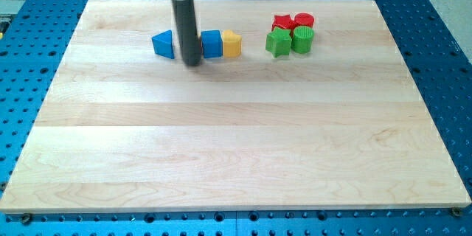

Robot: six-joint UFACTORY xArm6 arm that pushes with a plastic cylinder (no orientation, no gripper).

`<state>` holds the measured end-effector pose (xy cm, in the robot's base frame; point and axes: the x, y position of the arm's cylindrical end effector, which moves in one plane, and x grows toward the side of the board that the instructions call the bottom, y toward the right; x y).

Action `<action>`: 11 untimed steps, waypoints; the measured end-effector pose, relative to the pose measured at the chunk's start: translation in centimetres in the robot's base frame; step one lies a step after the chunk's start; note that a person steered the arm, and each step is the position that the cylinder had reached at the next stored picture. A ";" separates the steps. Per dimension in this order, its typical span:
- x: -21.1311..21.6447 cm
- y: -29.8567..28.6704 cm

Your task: Push the cube close to the red blocks

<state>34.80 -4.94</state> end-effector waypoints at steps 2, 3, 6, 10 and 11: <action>0.8 3.7; -2.8 5.3; -7.1 3.5; -9.6 7.8; -10.3 9.0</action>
